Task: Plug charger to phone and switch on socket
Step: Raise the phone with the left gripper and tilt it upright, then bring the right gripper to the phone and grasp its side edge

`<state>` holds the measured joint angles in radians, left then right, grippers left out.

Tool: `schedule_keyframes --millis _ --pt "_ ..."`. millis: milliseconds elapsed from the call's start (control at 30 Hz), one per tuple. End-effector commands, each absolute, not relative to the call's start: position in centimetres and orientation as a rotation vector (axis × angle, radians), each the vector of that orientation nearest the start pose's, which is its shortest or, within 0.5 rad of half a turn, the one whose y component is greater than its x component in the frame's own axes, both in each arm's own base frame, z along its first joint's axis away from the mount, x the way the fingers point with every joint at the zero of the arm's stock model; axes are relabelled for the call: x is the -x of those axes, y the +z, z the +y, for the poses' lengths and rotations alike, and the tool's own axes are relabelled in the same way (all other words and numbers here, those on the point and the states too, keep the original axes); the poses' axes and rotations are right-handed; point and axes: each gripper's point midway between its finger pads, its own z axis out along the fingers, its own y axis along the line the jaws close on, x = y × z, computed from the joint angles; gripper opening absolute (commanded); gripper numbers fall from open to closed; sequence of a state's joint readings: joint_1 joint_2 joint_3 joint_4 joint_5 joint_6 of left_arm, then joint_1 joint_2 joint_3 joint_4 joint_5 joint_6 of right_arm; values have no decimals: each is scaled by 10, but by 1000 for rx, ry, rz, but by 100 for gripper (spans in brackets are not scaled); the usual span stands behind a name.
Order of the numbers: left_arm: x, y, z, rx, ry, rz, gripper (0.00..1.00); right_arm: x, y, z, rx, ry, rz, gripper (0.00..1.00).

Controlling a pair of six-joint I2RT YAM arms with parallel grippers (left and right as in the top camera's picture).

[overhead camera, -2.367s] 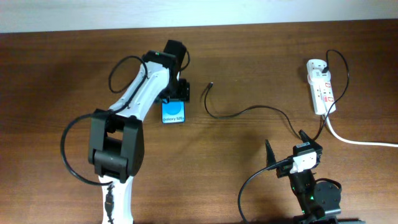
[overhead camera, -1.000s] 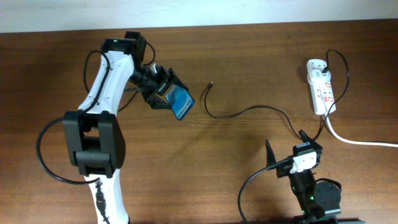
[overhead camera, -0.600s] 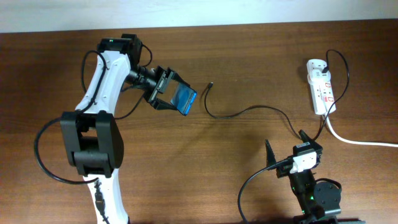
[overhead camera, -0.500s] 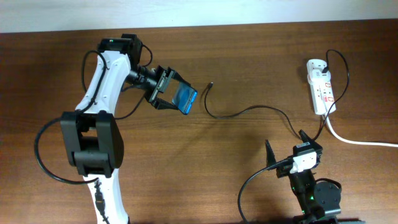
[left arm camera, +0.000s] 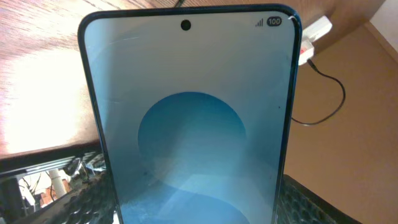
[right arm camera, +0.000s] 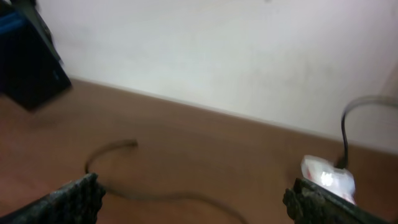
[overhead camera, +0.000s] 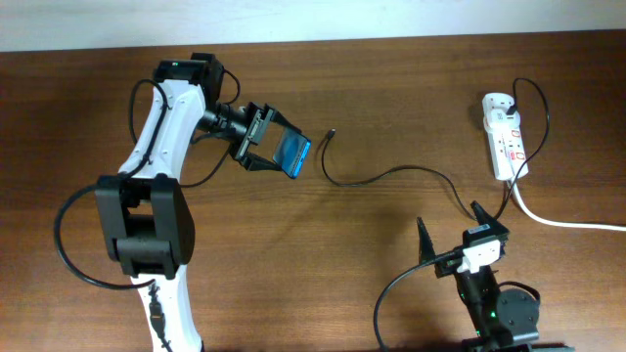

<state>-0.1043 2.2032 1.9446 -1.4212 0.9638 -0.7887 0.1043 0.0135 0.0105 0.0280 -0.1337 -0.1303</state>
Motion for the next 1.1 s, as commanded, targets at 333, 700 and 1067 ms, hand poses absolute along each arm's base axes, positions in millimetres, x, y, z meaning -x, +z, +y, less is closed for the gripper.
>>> schedule_keyframes --millis 333,700,1067 --pt "-404 138 -169 1215 -1267 3089 0 -236 218 53 -110 581 1423 98" --pt "-408 125 -158 1315 -1087 3076 0 -243 255 63 -102 649 1484 98" --pt "-410 120 -152 1364 -1010 3062 0 -303 235 105 -82 827 1982 98"
